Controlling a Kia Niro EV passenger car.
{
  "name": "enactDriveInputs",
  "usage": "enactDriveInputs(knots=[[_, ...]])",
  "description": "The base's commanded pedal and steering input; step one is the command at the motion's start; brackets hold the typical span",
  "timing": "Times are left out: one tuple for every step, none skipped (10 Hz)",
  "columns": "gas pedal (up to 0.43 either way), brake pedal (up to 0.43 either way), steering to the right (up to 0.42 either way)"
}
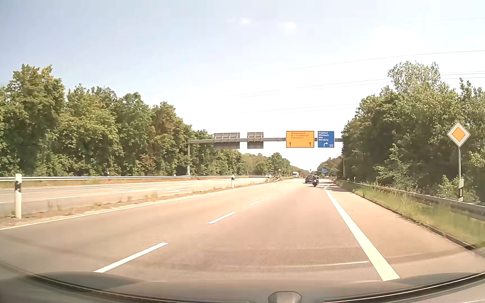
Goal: Follow the waypoints while adhering to traffic rules and regulations
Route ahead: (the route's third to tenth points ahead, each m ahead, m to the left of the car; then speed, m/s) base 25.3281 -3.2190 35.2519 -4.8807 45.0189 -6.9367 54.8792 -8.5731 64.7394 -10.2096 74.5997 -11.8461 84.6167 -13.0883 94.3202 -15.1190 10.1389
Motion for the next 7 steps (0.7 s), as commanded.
enactDriveInputs(knots=[[0.299, 0.018, 0.085], [0.299, 0.018, 0.081], [0.299, 0.018, 0.072], [0.299, 0.018, 0.065], [0.299, 0.018, 0.056], [0.299, 0.018, 0.05], [0.299, 0.018, 0.042]])
